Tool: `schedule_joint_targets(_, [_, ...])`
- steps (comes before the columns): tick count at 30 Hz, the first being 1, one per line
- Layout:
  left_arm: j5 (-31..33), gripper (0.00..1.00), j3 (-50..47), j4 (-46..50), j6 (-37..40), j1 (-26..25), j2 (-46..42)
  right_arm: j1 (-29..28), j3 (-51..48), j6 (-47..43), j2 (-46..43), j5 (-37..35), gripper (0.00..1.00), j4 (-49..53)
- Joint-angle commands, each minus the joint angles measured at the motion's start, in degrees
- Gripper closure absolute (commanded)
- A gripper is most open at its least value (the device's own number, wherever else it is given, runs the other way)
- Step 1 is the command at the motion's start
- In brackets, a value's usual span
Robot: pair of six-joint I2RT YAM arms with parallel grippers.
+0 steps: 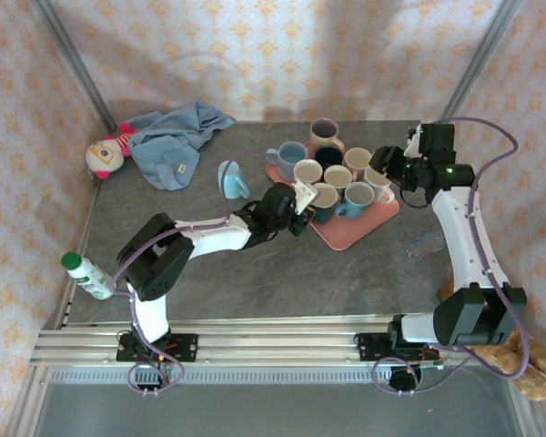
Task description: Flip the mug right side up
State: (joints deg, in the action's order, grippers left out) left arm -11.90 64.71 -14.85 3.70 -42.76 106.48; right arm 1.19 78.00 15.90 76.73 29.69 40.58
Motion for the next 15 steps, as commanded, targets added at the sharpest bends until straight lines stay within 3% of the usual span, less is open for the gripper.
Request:
schedule_joint_targets(1, [1.7,1.00,3.1,-7.4,2.1,-0.3,-0.5,0.2,0.5,0.0,-2.1,0.4,0.44,1.5])
schedule_joint_targets(7, [0.7,0.97,3.0,-9.1,0.5,-0.3,1.5,0.2,-0.3,0.8,-2.0,1.3,0.44,0.5])
schedule_joint_targets(11, [1.8,0.69,2.8,-8.7,-0.4,-0.3,1.1,0.2,0.1,1.2,-1.5,2.0,0.44,-0.1])
schedule_joint_targets(15, [2.9,0.55,0.0,-8.8,-0.1,-0.3,-1.7,0.2,0.1,1.3,-1.4,2.0,0.43,-0.1])
